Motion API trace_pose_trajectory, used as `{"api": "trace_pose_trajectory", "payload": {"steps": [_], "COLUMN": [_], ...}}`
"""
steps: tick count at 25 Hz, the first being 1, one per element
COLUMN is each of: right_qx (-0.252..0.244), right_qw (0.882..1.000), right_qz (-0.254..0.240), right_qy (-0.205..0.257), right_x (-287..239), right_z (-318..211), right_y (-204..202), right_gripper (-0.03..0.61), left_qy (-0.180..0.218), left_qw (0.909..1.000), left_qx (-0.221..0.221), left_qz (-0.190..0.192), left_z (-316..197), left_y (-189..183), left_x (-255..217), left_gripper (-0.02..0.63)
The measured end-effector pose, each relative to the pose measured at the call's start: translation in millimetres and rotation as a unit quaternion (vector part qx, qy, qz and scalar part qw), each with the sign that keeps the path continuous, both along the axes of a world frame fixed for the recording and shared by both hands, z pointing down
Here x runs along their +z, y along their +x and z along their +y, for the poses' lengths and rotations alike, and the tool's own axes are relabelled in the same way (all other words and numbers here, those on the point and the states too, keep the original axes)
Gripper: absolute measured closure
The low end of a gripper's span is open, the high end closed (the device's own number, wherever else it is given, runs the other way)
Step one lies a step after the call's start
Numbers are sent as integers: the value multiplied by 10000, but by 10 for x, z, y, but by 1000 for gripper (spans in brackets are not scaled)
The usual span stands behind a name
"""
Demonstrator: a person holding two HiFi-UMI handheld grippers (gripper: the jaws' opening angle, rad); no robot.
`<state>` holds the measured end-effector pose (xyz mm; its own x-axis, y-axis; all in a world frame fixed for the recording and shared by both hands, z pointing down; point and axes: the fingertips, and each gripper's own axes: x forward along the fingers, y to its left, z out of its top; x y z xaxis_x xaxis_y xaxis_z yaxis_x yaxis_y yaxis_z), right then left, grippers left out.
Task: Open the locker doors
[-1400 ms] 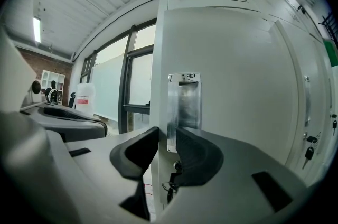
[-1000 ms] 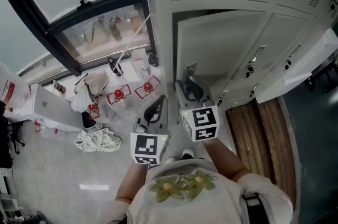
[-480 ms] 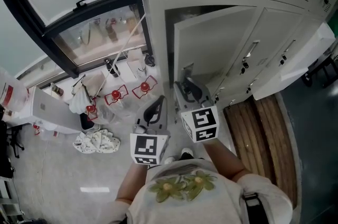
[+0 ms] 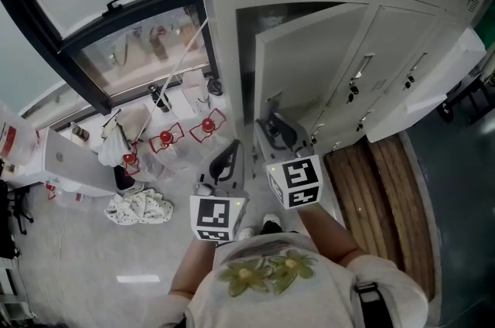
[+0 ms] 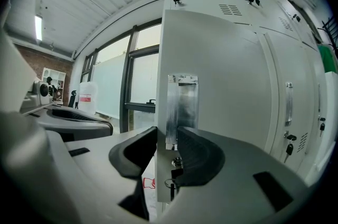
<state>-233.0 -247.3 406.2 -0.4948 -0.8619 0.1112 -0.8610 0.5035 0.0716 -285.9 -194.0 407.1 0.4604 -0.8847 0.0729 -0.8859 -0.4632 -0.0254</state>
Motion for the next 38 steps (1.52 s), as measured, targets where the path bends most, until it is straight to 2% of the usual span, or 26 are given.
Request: {"api": "trace_pose_trajectory", "payload": {"steps": [38], "right_qx": [485], "right_qw": [9986], "right_qz": [-183], "right_qy": [101], "right_x": [8], "right_z": [578], "right_y": [469], "right_gripper": [453], "left_qy": [-119], "left_qw": [9954], "left_qx": [945], "left_qz": [41], "left_z": [292], "left_y": [562], "left_x": [127], "left_gripper": [586]}}
